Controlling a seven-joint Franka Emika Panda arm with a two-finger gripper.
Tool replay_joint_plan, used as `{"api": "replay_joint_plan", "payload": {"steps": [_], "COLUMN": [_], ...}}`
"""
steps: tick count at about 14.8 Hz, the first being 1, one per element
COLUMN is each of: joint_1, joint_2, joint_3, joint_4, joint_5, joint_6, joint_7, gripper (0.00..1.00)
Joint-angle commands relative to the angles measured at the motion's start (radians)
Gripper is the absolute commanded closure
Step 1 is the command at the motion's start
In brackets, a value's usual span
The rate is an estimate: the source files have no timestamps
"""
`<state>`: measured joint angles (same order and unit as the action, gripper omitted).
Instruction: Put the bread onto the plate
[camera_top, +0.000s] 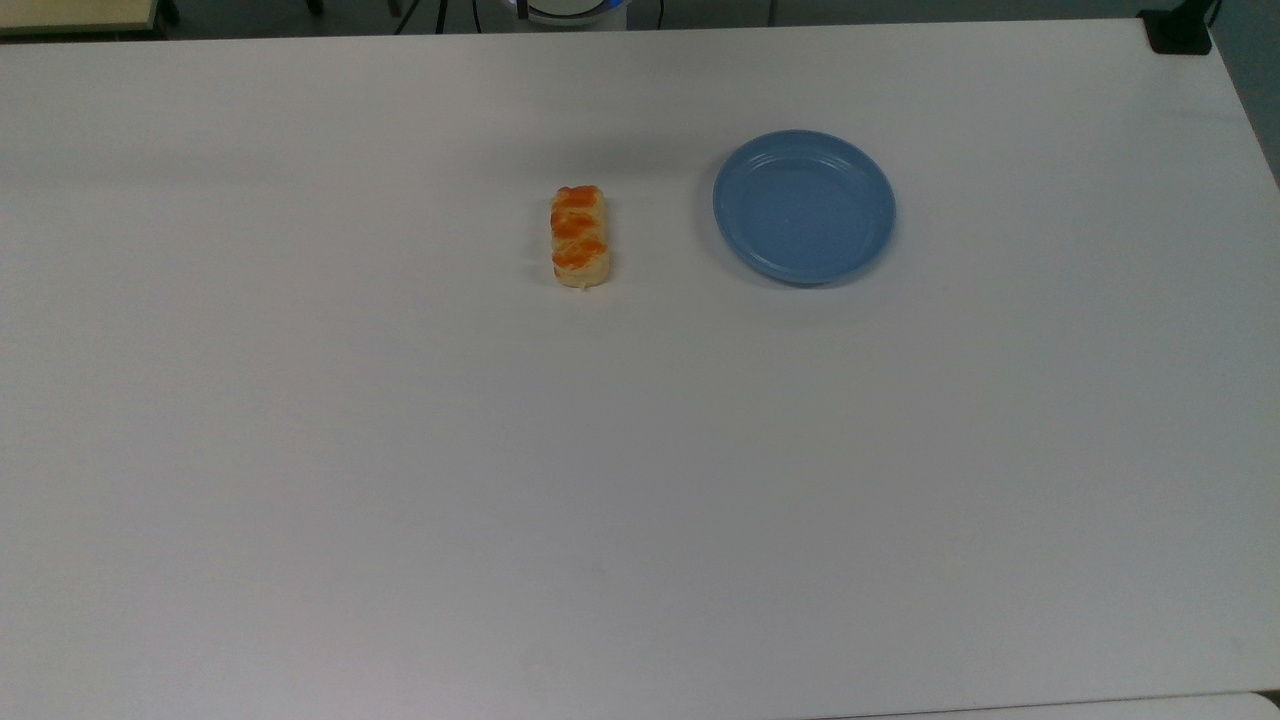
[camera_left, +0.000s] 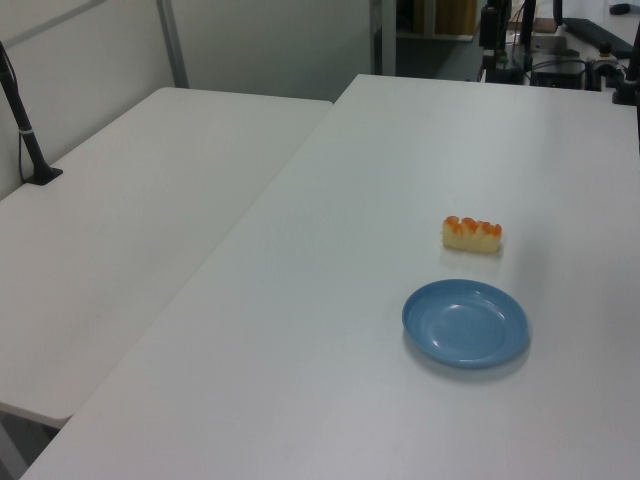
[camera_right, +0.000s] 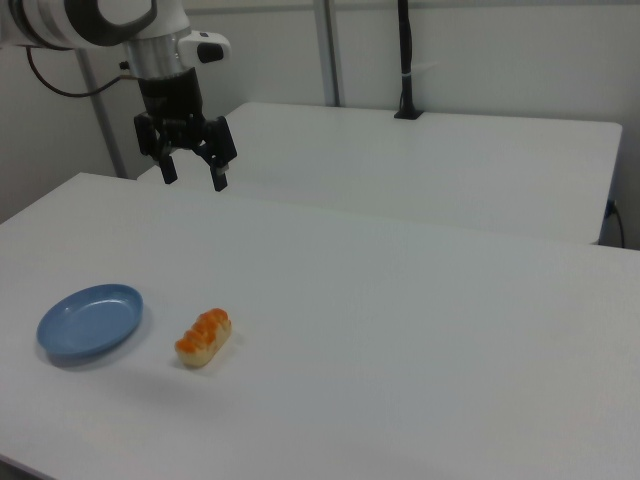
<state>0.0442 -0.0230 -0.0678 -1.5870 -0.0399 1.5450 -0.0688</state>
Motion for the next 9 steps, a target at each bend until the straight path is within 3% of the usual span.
{"api": "replay_joint_plan", "payload": {"steps": [1, 9], "joint_1": [-0.009, -0.012], "joint_2": [-0.009, -0.008], "joint_3": [0.010, 0.008], "joint_4": [-0.022, -0.022], "joint_5": [0.001, 0.032], "joint_6": [0.021, 0.021], "joint_7": [-0.019, -0.013], "gripper": [0.00, 0.00]}}
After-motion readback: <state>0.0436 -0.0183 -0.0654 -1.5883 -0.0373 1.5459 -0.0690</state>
